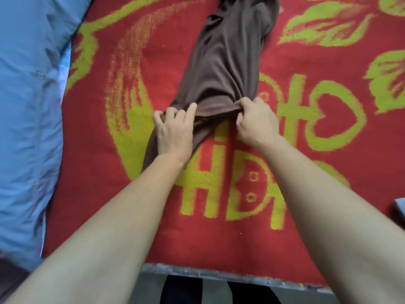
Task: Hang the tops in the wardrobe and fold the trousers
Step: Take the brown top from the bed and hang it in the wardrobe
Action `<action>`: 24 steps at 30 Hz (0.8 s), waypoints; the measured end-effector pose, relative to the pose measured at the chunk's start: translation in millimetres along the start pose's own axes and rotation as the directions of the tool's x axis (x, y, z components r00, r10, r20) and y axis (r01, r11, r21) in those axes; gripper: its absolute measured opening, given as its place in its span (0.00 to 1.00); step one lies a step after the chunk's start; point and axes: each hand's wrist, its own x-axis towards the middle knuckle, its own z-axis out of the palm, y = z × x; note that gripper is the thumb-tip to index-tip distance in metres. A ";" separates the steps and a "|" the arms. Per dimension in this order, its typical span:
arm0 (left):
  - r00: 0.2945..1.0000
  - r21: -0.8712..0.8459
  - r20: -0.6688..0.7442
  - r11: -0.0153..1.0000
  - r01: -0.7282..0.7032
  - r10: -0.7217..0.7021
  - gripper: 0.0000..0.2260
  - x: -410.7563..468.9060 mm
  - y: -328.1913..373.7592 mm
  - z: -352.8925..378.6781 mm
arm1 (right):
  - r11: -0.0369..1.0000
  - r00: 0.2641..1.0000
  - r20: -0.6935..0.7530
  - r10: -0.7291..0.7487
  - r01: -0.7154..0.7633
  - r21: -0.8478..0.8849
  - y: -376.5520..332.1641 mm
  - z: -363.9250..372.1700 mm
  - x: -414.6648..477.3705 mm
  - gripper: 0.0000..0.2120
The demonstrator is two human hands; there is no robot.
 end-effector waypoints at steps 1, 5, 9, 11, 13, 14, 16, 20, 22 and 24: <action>1.000 0.001 -0.014 1.000 0.002 -0.002 0.29 -15.3 8.7 -0.4 | 1.000 1.000 0.005 0.006 -0.006 -0.018 5.7 4.0 -22.0 0.12; 0.987 -0.047 0.145 0.997 -0.057 0.063 0.37 -90.6 43.5 -8.9 | 0.987 0.965 0.253 0.074 -0.036 -0.154 44.0 23.1 -133.3 0.12; 0.832 -0.102 0.532 0.987 -0.121 0.157 0.35 -160.6 67.0 -6.7 | 0.957 0.862 0.444 0.245 -0.143 -0.251 86.4 18.5 -204.3 0.14; 0.767 -0.125 0.622 0.987 -0.100 0.157 0.34 -192.0 77.8 -10.5 | 0.948 0.819 0.500 0.281 -0.156 -0.277 96.1 13.9 -231.5 0.15; 0.719 -0.150 0.678 0.987 -0.063 0.149 0.33 -220.4 90.6 -15.1 | 0.946 0.765 0.571 0.297 -0.153 -0.287 99.4 11.0 -257.8 0.17; 0.687 -0.164 0.711 0.986 -0.043 0.148 0.32 -230.9 96.8 -15.9 | 0.944 0.727 0.615 0.307 -0.152 -0.291 101.1 9.5 -268.3 0.18; 0.621 -0.196 0.767 0.980 -0.016 0.164 0.29 -242.3 104.8 -14.7 | 0.942 0.629 0.711 0.316 -0.120 -0.312 106.3 6.1 -279.8 0.22; 0.619 -0.241 0.741 0.964 -0.114 0.259 0.23 -240.3 106.9 -12.4 | 0.933 0.546 0.761 0.351 -0.132 -0.336 112.8 -2.7 -271.8 0.39; 0.766 -0.297 0.578 0.947 -0.125 0.282 0.23 -231.3 105.5 -13.8 | 0.937 0.699 0.630 0.339 -0.191 -0.292 110.2 -6.6 -260.5 0.41; 0.913 -0.389 0.349 0.919 -0.066 0.213 0.21 -211.4 102.4 -15.9 | 0.963 0.897 0.360 0.255 -0.200 -0.181 105.5 -9.5 -242.2 0.32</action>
